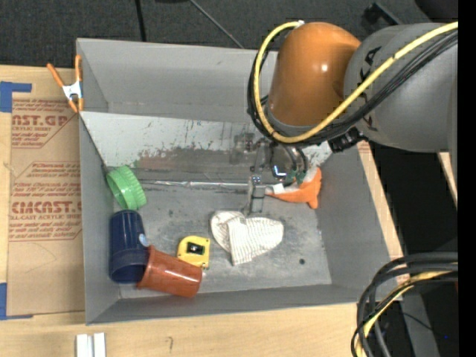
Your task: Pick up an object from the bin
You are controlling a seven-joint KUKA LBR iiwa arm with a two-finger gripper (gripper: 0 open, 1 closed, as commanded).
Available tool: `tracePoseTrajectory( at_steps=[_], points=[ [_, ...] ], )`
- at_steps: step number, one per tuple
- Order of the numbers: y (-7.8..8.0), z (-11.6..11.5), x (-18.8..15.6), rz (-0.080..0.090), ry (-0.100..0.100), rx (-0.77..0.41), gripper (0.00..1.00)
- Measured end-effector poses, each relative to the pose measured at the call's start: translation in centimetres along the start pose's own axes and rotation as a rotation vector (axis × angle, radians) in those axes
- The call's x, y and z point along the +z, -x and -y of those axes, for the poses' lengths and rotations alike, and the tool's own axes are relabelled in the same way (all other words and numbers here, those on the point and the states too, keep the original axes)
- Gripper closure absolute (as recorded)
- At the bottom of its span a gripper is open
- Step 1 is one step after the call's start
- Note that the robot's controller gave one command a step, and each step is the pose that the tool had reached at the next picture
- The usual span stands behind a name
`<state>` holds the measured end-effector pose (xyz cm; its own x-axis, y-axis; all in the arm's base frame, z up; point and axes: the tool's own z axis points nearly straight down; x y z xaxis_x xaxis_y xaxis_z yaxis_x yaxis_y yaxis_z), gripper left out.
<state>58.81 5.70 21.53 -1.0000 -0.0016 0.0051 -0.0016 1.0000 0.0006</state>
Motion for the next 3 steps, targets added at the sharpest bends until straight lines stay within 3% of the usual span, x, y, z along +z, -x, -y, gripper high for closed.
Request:
tracePoseTrajectory(
  at_steps=[1,2,3],
  points=[
    [0.1,0.0,-0.5,0.008,0.001,0.001,0.00],
    [-1.7,3.9,7.9,0.011,-0.001,-0.084,0.00],
    [-4.7,7.3,8.1,0.001,0.000,-0.150,0.00]
  ],
)
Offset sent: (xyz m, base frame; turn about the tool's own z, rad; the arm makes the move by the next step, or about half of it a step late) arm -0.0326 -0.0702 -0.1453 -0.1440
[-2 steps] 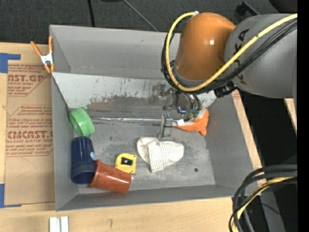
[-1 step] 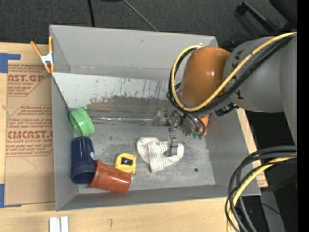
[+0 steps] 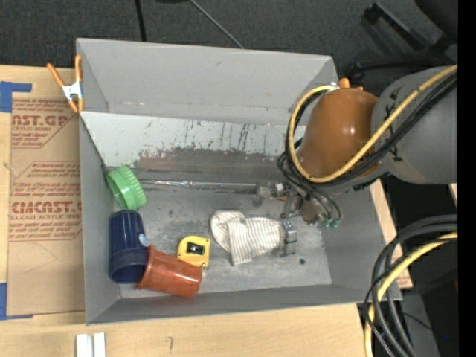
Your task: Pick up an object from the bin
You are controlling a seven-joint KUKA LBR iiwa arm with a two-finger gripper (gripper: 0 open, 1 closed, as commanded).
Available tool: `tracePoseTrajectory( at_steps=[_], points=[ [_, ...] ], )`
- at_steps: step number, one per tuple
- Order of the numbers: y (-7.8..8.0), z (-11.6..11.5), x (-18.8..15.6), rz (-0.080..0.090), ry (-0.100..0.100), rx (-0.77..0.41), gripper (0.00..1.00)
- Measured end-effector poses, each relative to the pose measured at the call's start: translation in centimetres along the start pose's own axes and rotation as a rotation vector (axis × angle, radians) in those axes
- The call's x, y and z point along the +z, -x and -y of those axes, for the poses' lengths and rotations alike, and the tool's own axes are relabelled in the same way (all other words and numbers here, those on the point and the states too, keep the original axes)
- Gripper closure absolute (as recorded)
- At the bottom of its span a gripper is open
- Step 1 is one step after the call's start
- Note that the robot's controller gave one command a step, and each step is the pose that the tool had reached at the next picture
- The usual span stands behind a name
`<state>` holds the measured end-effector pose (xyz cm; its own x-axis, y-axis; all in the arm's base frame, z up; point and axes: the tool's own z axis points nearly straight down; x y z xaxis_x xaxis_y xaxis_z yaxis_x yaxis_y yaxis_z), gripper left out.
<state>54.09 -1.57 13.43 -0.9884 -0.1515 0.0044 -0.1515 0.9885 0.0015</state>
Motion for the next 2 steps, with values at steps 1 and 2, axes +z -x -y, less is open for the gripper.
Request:
tracePoseTrajectory(
  at_steps=[1,2],
  points=[
    [1.4,0.0,-1.4,0.007,-0.001,0.104,0.00],
    [1.1,-0.2,4.3,0.008,-0.002,-0.055,0.00]
  ],
)
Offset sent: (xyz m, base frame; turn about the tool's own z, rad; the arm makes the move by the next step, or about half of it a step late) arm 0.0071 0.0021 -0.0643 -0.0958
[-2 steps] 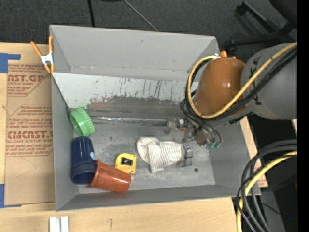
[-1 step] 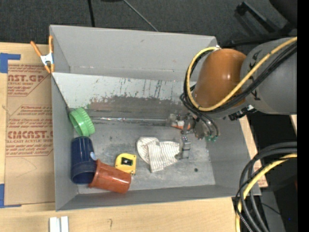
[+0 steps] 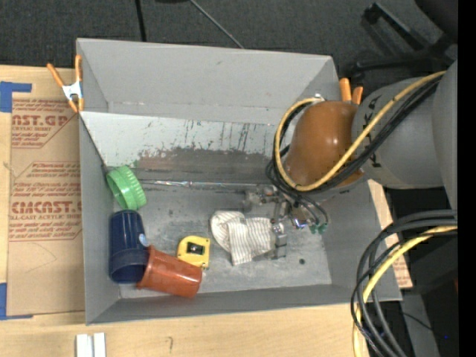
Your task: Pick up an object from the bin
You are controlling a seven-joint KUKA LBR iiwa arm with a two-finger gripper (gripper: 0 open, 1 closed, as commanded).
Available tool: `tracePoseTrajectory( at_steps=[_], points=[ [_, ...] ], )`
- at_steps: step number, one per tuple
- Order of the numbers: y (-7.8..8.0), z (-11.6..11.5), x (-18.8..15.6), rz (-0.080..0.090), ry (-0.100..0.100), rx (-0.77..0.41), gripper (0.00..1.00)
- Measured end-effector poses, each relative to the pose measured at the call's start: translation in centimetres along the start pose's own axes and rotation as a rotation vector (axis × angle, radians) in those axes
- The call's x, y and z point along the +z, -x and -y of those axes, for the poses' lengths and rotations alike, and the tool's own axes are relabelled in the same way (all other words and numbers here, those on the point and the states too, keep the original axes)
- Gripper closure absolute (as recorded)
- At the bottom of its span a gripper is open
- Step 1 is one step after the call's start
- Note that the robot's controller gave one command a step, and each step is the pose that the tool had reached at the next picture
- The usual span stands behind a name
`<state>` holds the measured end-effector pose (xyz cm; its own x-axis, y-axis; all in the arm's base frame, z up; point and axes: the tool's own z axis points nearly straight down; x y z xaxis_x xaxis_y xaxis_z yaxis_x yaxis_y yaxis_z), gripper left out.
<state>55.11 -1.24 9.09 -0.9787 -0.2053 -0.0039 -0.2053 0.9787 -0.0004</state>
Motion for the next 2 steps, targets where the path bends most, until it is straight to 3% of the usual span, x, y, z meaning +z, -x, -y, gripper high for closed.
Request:
tracePoseTrajectory(
  at_steps=[1,2],
  points=[
    [-0.59,-0.60,2.02,-0.001,0.000,0.169,1.00],
    [-0.59,-0.60,2.02,-0.001,0.000,0.168,1.00]
  ],
)
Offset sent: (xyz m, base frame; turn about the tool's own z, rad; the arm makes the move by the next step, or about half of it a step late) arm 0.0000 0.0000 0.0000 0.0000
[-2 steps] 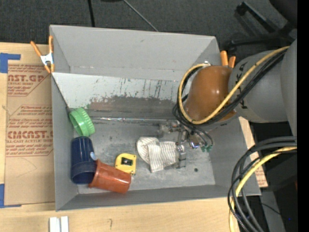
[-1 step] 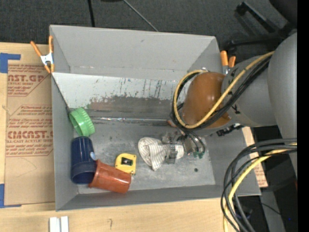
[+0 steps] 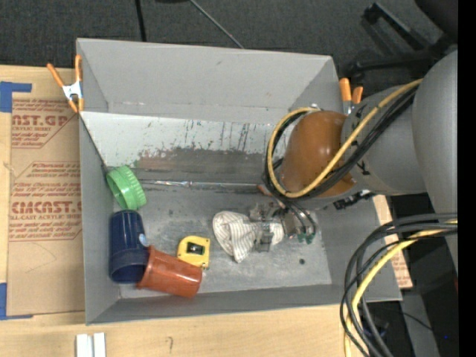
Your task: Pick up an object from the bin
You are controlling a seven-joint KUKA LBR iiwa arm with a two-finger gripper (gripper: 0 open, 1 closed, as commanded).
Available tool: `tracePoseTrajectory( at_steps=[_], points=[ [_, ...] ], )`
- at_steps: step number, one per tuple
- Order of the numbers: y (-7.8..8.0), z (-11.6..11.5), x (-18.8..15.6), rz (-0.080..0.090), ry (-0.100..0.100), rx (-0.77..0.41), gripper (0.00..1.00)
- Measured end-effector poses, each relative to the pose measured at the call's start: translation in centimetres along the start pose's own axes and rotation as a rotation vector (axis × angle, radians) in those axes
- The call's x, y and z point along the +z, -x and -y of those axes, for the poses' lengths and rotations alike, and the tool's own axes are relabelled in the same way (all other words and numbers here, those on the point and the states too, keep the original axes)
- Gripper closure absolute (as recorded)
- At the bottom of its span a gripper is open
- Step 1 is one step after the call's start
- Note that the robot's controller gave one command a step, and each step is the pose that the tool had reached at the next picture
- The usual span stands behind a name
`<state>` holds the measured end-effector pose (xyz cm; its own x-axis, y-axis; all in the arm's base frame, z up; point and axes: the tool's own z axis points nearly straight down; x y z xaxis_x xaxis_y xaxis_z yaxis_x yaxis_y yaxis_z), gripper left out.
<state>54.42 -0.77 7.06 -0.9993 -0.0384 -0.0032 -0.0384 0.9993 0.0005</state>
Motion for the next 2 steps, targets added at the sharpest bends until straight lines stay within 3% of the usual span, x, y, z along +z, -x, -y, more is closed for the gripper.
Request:
tracePoseTrajectory(
  at_steps=[2],
  points=[
    [-0.4,0.0,-2.1,-0.014,0.001,0.000,1.00]
  ],
)
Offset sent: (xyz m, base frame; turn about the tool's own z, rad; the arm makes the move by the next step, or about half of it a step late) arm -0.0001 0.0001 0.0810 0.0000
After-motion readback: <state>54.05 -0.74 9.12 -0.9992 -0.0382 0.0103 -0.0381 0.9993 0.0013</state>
